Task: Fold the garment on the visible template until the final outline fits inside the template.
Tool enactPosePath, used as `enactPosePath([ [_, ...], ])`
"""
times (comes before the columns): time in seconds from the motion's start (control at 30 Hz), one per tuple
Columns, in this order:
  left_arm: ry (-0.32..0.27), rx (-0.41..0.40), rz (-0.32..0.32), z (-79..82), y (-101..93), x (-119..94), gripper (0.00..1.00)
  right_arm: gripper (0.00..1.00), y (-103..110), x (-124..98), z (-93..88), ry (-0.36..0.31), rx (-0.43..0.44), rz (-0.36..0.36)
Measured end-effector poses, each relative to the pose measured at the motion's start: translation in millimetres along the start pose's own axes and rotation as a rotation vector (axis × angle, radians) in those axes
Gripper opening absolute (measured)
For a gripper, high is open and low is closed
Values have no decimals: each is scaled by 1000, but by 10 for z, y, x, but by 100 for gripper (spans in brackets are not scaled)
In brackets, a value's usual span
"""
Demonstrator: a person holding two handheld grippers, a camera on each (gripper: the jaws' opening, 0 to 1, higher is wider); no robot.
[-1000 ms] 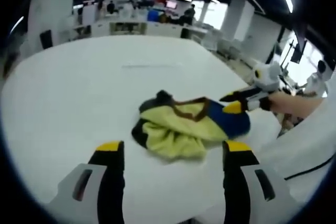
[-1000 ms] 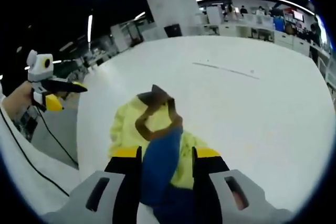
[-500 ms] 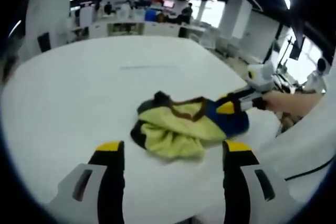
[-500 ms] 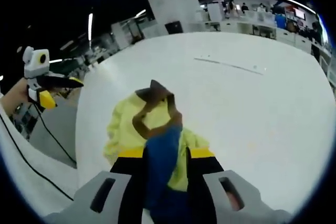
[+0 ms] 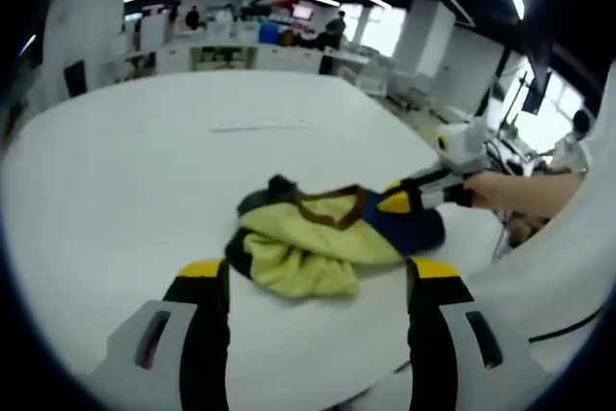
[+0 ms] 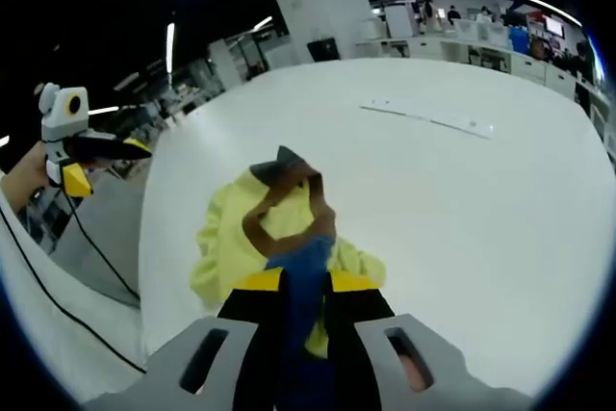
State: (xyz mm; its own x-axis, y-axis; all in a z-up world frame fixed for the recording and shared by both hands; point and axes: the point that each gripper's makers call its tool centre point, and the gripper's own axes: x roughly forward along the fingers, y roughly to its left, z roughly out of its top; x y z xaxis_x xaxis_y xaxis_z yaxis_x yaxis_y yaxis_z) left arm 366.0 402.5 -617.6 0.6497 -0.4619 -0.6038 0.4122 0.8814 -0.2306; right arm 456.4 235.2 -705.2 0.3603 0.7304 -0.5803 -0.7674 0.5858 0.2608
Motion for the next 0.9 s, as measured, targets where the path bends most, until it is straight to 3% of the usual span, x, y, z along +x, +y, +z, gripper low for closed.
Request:
enactPosePath([
  [0.3, -2, -8, -4, -43, -54, 3, 70, 2, 14, -36, 42, -6, -22, -3],
  [0.6, 3, -9, -17, -71, -89, 19, 70, 1, 64, -105, 61, -12, -59, -3],
  [0.9, -2, 4, -30, -51, -104, 39, 70, 1, 170, -168, 142, -25, -158, 8],
])
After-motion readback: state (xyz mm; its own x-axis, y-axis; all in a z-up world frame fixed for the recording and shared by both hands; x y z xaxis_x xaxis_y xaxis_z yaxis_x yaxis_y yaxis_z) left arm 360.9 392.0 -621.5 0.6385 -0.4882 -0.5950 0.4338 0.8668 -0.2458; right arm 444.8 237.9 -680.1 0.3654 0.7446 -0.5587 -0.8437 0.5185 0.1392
